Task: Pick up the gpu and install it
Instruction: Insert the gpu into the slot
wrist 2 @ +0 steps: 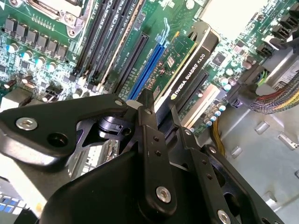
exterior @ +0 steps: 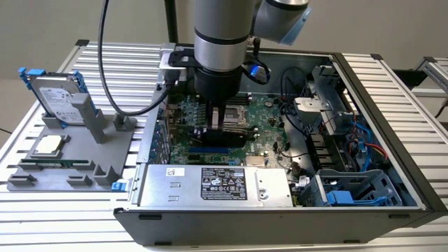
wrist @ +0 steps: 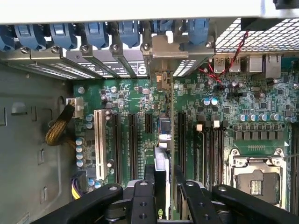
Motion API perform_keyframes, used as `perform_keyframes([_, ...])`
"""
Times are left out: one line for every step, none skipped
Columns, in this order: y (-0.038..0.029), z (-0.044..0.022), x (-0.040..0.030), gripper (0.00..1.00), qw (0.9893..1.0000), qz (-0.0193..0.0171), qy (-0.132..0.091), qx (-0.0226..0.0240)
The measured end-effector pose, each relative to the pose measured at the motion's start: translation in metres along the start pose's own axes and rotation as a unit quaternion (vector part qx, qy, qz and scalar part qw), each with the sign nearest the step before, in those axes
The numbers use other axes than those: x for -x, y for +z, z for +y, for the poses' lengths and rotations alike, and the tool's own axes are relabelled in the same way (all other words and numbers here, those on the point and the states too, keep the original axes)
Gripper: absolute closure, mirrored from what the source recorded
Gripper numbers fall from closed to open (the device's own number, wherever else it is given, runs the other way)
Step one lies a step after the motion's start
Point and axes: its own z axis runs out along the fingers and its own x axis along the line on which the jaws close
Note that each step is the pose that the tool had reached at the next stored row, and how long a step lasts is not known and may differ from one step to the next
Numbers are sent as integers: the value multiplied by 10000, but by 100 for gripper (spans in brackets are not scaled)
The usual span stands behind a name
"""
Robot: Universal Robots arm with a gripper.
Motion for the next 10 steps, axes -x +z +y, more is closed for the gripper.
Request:
perform_keyframes([8,3,0,100,10000,0,0,0])
perform_keyframes([15,7,0,100,10000,0,-1,0])
perform_keyframes([19,9,-1,100,10000,0,-1,0])
perform_keyframes([25,13,-1,100,10000,0,-1,0])
perform_keyframes([31,18,0,100,10000,0,0,0])
perform_keyframes([38,22,-1,100,10000,0,0,0])
perform_keyframes([43,26,-1,100,10000,0,-1,0])
perform_keyframes([45,28,-1,100,10000,1,-1,0])
perform_keyframes([45,28,-1,100,10000,1,-1,0])
perform_keyframes([45,28,-1,100,10000,1,-1,1])
